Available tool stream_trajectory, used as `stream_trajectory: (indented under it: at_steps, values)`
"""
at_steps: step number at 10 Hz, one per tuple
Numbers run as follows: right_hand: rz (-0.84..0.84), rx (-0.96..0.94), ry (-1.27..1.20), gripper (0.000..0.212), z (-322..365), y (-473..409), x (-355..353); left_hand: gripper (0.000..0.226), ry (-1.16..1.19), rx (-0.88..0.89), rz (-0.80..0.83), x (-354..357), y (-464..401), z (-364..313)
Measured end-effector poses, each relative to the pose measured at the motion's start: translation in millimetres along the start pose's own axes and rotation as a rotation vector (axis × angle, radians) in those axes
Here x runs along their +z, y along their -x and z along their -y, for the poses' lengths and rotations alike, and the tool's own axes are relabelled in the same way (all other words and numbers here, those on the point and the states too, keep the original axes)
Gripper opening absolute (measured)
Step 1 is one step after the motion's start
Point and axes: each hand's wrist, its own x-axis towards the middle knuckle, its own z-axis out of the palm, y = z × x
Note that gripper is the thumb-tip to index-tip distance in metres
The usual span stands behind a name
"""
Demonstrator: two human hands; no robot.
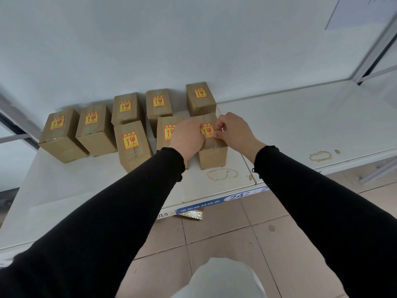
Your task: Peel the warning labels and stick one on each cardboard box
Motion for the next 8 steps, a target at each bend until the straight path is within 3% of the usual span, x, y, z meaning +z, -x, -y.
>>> stream_trajectory:
  at_steps: [3, 5, 8]
  values:
    - [0.045, 0.111, 0.024, 0.013, 6.7, 1.0, -4.5, 0.029, -0.110, 0.045, 0.081, -9.3, -1.2, -3.2]
    - [0.033, 0.159, 0.047, 0.008, 15.3, 7.3, -5.3, 0.029, -0.007, 0.018, 0.128, -22.8, -3.1, 1.9]
    - [0.003, 0.052, 0.091, 0.012, 41.9, 22.2, -18.3, 0.038, 0.088, 0.029, 0.124, -60.5, 20.8, 45.0]
